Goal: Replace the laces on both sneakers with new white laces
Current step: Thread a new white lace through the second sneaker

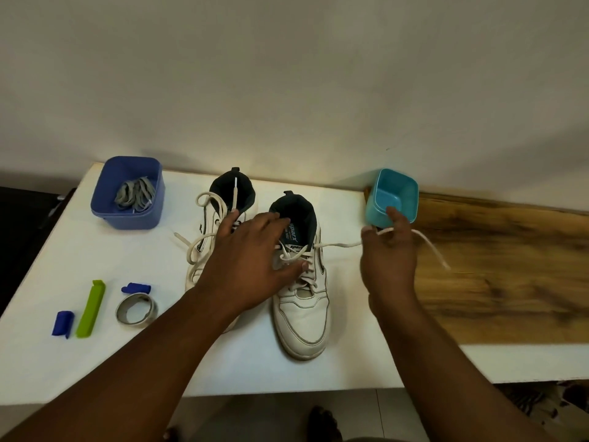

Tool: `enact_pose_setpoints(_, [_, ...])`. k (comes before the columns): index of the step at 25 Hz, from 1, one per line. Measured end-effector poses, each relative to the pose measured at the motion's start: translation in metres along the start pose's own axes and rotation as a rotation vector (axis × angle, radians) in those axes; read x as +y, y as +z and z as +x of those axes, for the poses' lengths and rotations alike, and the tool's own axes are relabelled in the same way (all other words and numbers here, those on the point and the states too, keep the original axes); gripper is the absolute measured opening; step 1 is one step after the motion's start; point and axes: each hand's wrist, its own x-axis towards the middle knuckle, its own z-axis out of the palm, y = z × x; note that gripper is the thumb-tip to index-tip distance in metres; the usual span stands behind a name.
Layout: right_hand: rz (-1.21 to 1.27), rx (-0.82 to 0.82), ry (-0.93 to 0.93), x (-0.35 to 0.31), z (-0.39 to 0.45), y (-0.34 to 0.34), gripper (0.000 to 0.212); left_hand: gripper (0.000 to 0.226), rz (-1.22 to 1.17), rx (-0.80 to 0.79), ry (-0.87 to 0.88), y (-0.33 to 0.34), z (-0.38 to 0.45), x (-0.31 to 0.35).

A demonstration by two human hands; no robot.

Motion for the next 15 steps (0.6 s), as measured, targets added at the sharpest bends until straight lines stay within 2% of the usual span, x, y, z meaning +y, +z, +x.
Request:
enact_pose_setpoints(2, [-0.256, -0.1, -0.182, 0.003, -0.011, 0.007, 0.036, 0.08, -0.017, 0.005, -0.009, -0.002, -0.001, -0.001])
enact_pose_setpoints(4, [-0.484, -0.224, -0.345, 0.006, -0.014, 0.01, 0.033, 0.066, -0.023, 0.009, 0.002, -0.004, -0.002, -0.002])
enact_pose_setpoints(7, [-0.54, -0.413, -0.357, 0.008, -0.019, 0.014, 0.025, 0.061, -0.063, -0.063, 0.033, -0.005, -0.002, -0.002])
enact_pose_setpoints(9, [-0.607, -0.405, -0.382, 0.007, -0.018, 0.013, 0.013, 0.071, -0.076, -0.116, 0.043, -0.004, -0.003, 0.0])
enact_pose_setpoints(11, [-0.669, -0.368, -0.404, 0.006, -0.015, 0.009, 0.009, 0.073, -0.084, -0.115, 0.047, -0.005, -0.003, 0.0])
enact_pose_setpoints(15, [-0.605, -0.11, -0.312, 0.005, -0.012, 0.001, 0.004, 0.066, -0.102, -0.104, 0.024, -0.003, -0.002, 0.001])
